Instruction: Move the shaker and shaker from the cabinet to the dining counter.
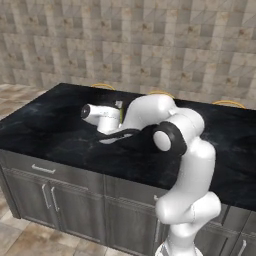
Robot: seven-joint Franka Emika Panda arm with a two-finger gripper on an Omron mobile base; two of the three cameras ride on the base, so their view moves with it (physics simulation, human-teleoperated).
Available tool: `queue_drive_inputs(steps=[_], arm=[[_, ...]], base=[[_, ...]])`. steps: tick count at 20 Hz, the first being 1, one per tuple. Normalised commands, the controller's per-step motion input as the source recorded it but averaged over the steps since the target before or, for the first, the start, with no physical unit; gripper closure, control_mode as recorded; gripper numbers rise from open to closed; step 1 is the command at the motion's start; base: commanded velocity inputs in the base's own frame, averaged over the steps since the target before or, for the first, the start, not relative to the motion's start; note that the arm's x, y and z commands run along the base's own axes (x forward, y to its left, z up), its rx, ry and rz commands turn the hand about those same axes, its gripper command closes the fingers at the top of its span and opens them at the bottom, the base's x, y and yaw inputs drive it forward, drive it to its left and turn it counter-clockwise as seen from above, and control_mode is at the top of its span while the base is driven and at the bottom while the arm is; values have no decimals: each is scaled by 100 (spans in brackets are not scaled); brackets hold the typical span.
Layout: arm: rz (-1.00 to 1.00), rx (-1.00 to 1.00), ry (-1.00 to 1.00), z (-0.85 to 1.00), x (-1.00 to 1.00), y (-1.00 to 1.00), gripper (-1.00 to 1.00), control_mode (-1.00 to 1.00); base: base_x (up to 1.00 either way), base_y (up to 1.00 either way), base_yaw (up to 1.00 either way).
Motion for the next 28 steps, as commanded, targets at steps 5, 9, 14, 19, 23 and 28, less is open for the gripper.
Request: queue_drive_inputs(steps=[5, 9, 14, 19, 23, 28], arm=[[-7, 0, 0, -36, 22, 0, 100, -100], [-7, 0, -1, -42, 30, 0, 100, -100], [-8, 0, 0, -39, 37, 0, 100, -100], [-7, 0, 0, -39, 28, 0, 100, -100], [-6, 0, 0, -46, 18, 0, 100, -100], [-6, 0, -1, -46, 18, 0, 100, -100]], base=[[0, 0, 0], [0, 0, 0], [0, 0, 0], [0, 0, 0], [0, 0, 0], [0, 0, 0]])
